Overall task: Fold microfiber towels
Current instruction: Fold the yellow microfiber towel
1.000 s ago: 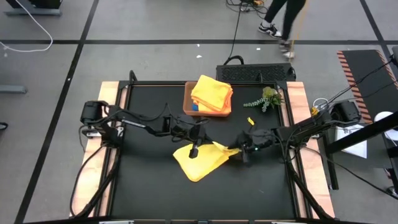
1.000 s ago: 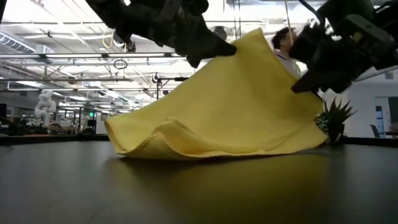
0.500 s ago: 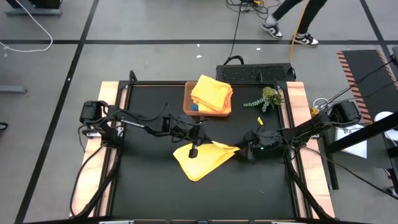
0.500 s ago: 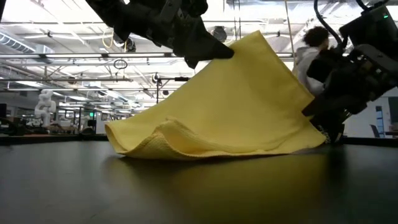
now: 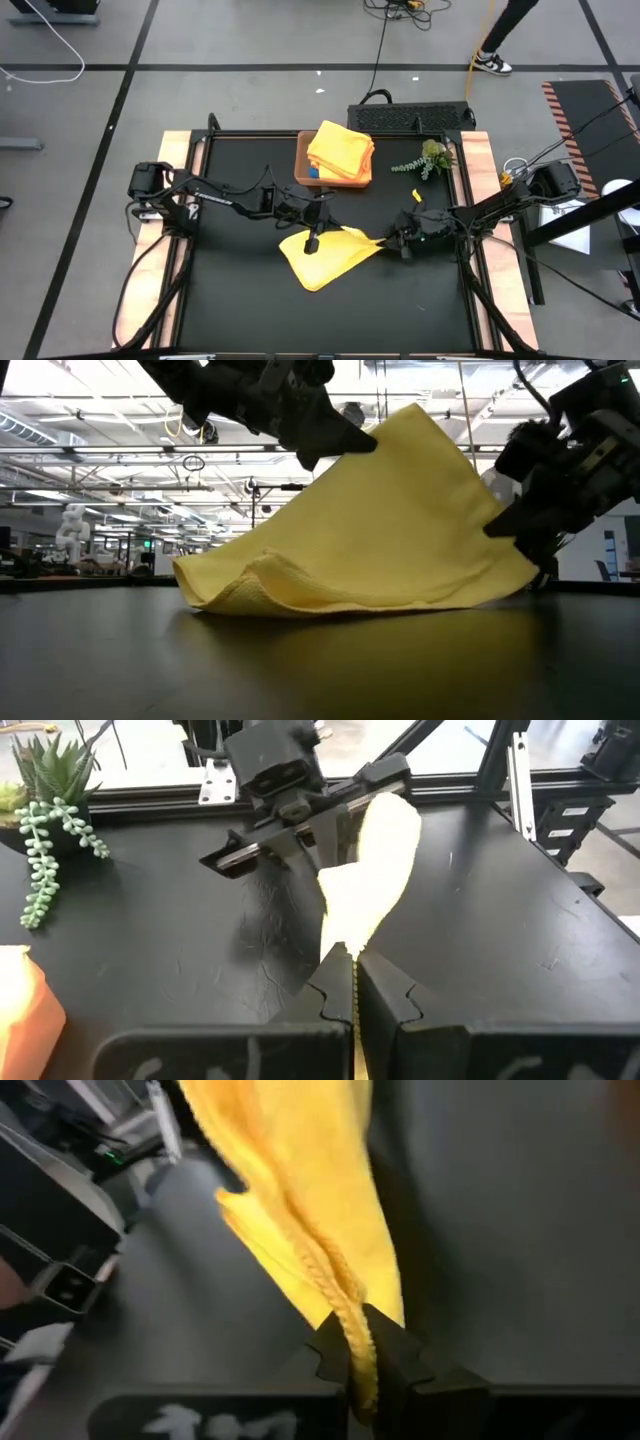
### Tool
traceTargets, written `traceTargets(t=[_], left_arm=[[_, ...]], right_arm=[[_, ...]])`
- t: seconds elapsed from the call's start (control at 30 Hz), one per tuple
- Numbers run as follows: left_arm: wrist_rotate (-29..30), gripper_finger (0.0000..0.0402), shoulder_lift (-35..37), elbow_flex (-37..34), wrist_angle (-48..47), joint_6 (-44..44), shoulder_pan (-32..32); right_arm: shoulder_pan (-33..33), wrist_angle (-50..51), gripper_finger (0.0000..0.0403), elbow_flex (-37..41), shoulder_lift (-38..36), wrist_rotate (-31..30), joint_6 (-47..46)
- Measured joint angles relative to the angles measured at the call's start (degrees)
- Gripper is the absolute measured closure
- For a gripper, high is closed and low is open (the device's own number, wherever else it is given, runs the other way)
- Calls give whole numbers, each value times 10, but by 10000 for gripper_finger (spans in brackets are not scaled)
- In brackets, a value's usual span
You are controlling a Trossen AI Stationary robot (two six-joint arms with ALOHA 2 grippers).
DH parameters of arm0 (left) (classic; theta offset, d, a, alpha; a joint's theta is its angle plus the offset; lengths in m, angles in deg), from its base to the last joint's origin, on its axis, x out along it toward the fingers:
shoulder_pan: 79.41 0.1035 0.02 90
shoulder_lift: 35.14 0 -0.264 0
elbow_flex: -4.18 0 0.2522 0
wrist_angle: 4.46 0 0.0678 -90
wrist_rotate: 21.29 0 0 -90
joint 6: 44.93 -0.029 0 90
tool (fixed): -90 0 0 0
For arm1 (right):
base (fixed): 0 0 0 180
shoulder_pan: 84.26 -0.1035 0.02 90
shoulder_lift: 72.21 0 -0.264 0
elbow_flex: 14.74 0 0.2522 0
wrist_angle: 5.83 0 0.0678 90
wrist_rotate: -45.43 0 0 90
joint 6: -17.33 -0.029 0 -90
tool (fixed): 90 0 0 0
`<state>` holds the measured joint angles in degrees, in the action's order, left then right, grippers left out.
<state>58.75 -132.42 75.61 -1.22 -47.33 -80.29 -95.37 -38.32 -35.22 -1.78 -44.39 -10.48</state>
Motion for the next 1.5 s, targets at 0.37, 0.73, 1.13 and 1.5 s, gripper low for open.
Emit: traceTargets(t=[0.37,0.73,1.13,1.5], left_arm=[[-5,401,0,0,-10,51,-14],[90,401,-1,0,-74,19,-8],[54,401,-41,-9,-18,-22,57],[59,401,-49,-9,28,-29,64]], right_arm=[[-76,-97,402,-11,0,15,-19],[-96,169,402,-118,-6,-40,-53],[-96,476,403,-216,-85,-152,-87],[-96,601,403,-223,-138,-184,-135]])
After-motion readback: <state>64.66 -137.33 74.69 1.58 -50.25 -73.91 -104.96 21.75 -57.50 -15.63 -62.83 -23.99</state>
